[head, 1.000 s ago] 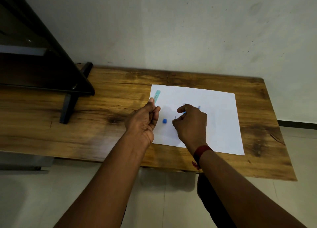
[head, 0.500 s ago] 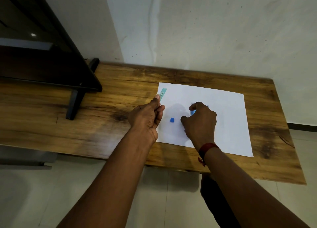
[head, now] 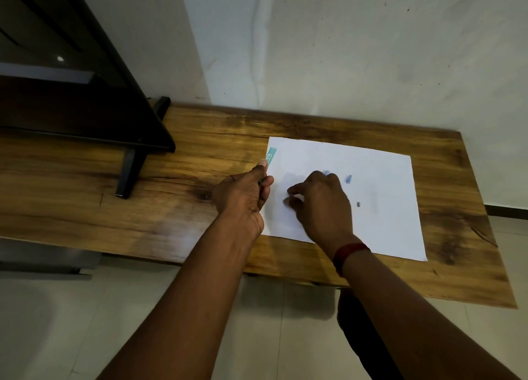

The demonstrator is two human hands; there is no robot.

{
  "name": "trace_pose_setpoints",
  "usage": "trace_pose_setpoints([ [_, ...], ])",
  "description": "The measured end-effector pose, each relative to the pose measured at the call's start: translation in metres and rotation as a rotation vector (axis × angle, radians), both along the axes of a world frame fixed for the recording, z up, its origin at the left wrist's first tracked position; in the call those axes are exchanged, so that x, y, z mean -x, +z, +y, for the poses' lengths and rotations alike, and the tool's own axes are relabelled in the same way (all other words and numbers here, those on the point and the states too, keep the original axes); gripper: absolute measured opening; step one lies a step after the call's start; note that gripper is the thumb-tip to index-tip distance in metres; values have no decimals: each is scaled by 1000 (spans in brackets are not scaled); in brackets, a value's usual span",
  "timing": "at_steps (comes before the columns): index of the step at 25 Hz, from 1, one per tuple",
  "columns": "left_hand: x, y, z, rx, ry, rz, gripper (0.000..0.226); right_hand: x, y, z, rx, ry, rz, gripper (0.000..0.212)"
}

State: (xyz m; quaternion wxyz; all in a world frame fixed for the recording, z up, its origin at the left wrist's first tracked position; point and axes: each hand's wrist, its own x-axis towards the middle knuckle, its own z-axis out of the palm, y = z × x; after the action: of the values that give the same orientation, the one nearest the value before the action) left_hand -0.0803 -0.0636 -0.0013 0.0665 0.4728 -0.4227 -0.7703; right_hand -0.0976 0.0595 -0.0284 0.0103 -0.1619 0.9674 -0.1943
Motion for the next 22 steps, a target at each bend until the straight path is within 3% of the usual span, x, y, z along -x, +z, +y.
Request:
trace_pose_setpoints([
  [9, 0, 1, 8, 60, -95, -5, 25, -8, -4, -1, 44, 65, 65, 21],
  [12, -1, 1, 11, 77, -163, -14, 20, -1, 8, 2, 309, -47, -19, 14],
  [16, -2, 1, 20, 232, -325, 3, 7, 15, 27, 24, 741, -353, -299, 8],
  [22, -1, 3, 40, 402, -522, 36, 10, 21, 36, 58, 925, -461, -451, 16],
])
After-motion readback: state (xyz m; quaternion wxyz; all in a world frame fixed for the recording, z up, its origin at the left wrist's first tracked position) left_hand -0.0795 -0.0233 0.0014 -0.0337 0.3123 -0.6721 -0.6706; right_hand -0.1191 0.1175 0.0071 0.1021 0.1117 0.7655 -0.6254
